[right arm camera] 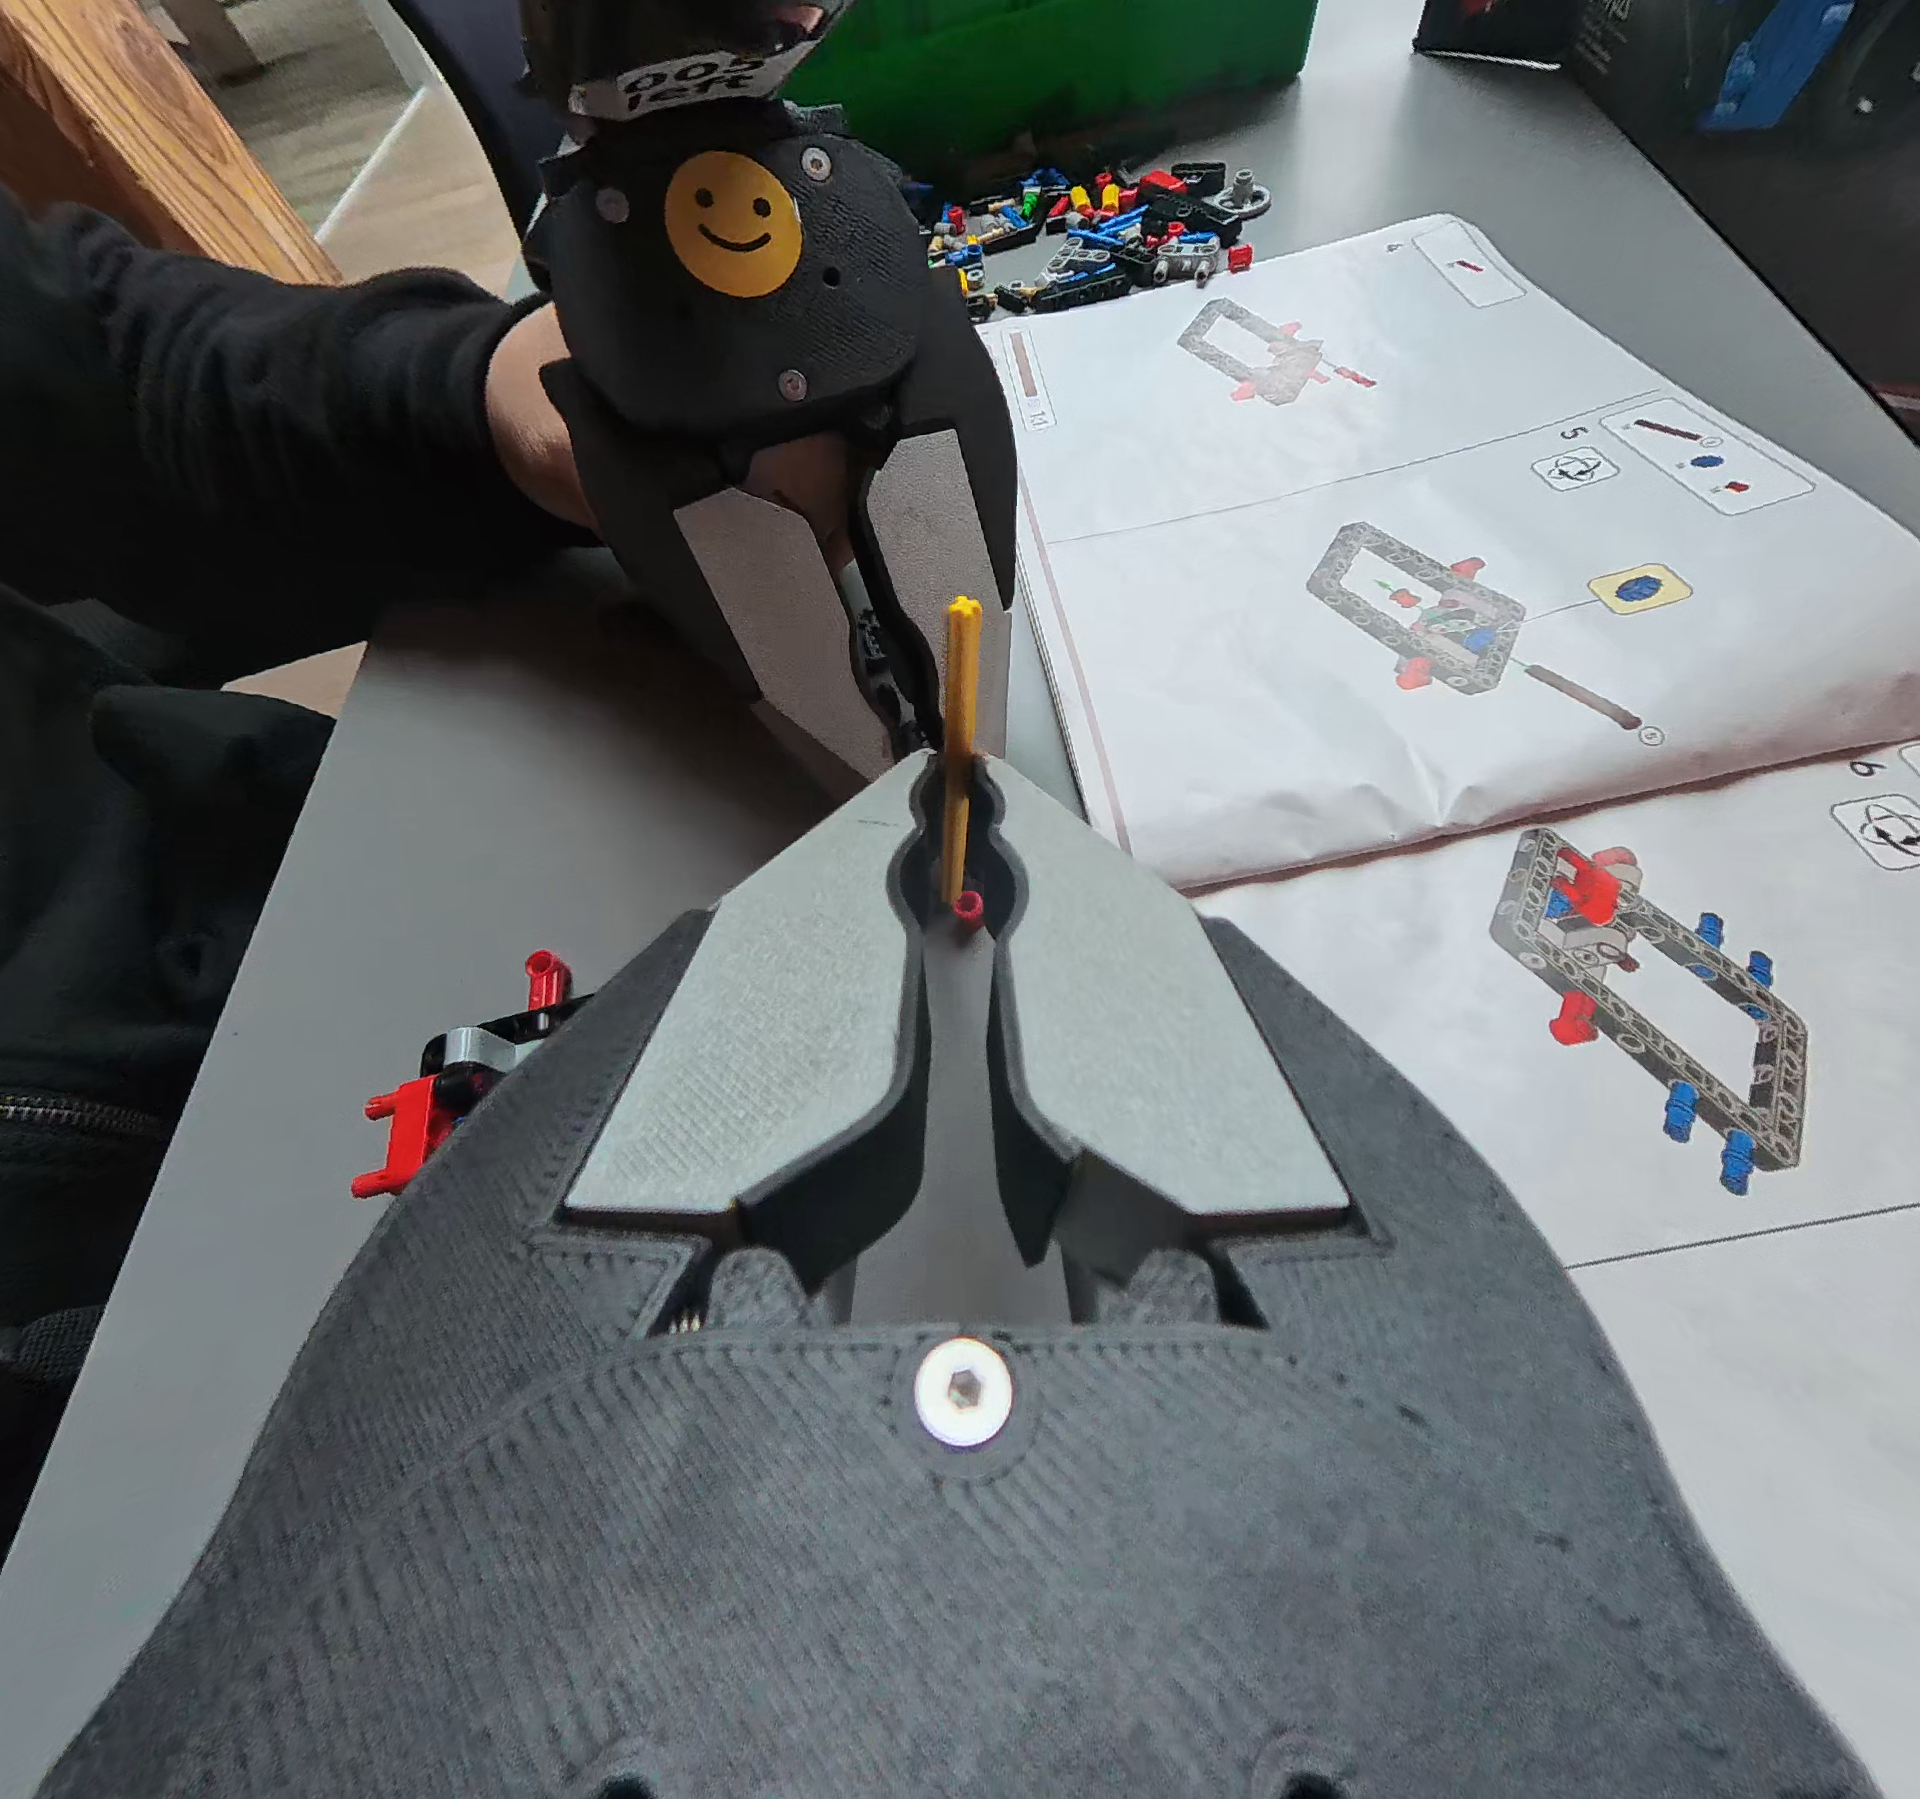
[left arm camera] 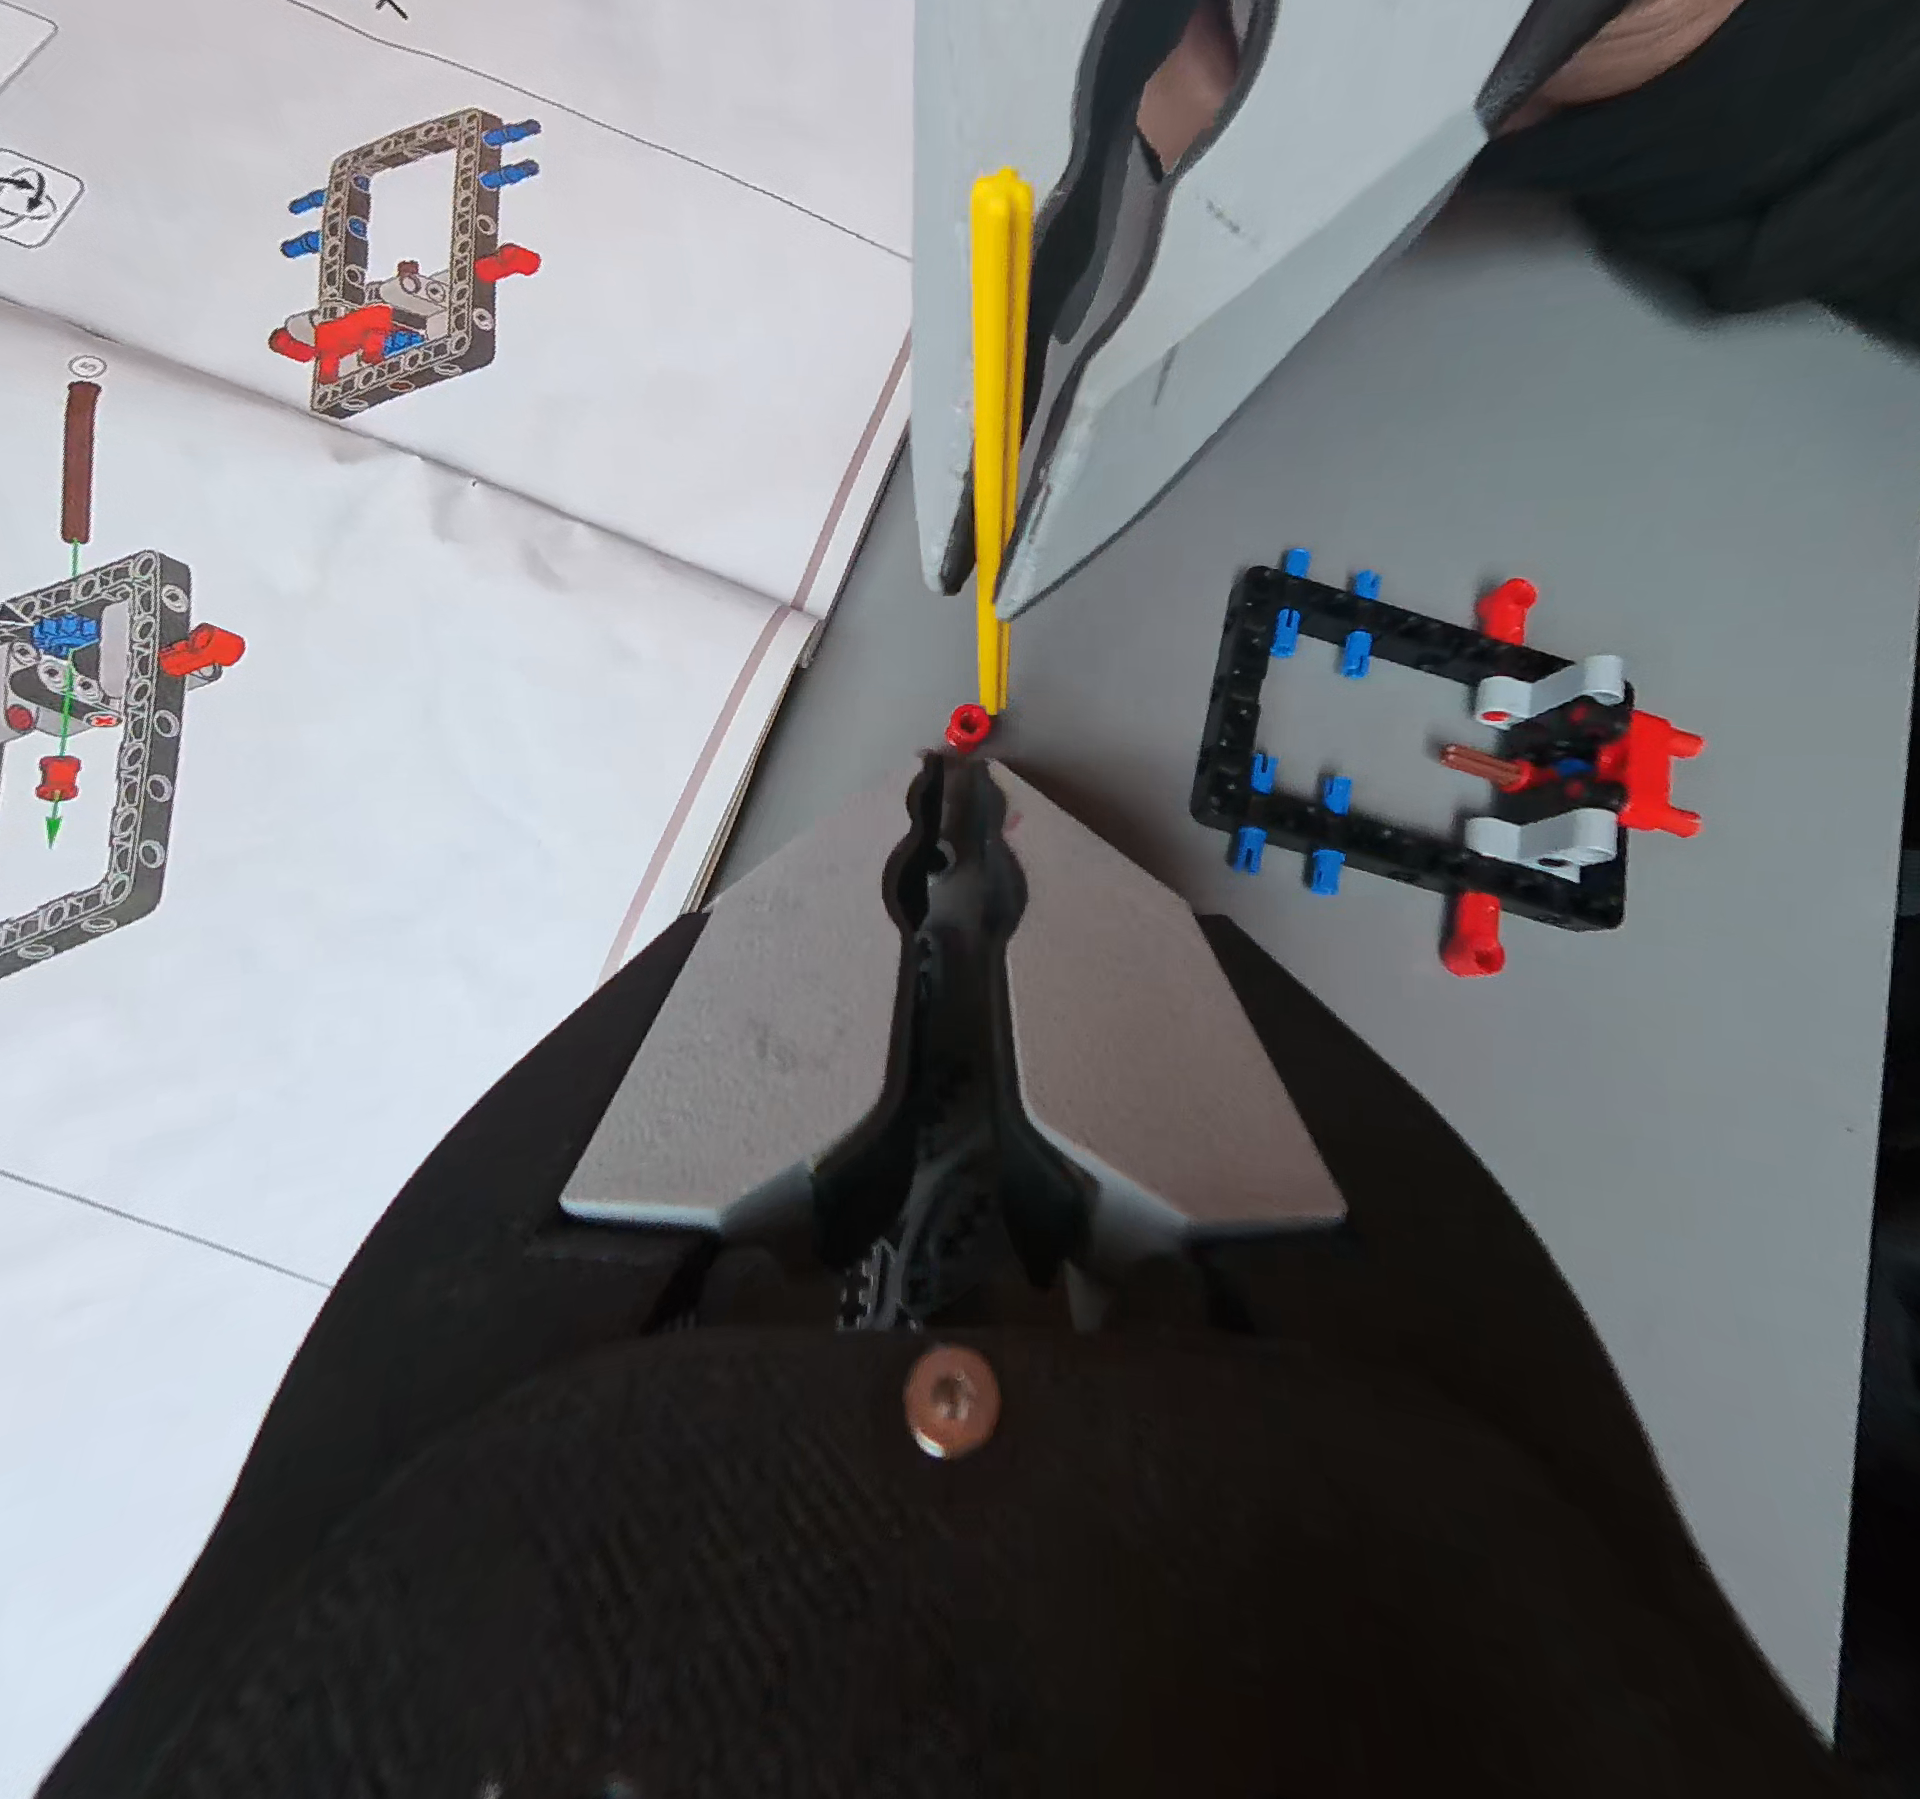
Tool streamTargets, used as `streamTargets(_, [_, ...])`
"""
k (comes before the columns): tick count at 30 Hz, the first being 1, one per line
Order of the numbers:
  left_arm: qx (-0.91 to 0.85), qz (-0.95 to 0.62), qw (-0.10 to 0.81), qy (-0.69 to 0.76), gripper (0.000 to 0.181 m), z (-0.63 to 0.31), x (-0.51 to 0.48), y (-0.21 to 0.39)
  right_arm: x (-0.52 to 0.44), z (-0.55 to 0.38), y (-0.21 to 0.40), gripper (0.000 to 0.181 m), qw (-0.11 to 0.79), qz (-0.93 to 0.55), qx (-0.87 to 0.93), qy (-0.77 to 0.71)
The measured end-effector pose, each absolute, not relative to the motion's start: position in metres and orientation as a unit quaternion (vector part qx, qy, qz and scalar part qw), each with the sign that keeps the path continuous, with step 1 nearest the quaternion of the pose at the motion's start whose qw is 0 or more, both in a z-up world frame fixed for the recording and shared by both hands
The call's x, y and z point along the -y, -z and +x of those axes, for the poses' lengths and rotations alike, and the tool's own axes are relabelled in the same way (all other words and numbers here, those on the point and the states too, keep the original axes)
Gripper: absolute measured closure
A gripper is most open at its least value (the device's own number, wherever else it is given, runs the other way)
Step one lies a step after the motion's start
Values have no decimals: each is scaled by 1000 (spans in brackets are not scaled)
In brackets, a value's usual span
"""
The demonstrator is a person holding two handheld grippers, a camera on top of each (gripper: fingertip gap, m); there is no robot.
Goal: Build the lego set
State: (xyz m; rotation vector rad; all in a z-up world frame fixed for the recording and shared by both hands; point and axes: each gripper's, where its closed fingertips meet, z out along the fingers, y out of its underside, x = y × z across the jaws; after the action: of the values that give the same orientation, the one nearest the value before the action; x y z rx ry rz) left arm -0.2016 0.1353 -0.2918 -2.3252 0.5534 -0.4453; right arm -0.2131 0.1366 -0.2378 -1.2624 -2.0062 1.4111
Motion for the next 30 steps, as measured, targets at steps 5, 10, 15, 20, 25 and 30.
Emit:
streamTargets(5, [-213, -896, 346, 177, 181, -199, -135, 292, -139, -215, 239, 181, 190, -455, 708, -505])
streamTargets(10, [-218, -896, 345, 176, 181, -196, -135, 292, -139, -215, 239, 181, 186, -457, 706, -508])
streamTargets(15, [-216, -896, 344, 179, 181, -195, -135, 292, -139, -215, 241, 180, 185, -457, 709, -505])
streamTargets(20, [-216, -894, 349, 180, 181, -196, -134, 290, -139, -215, 240, 181, 183, -457, 706, -509])
streamTargets(25, [-209, -892, 355, 185, 181, -198, -134, 287, -139, -216, 240, 180, 189, -461, 705, -505])
streamTargets(30, [-213, -892, 353, 187, 181, -195, -134, 288, -139, -215, 242, 180, 191, -460, 710, -498])
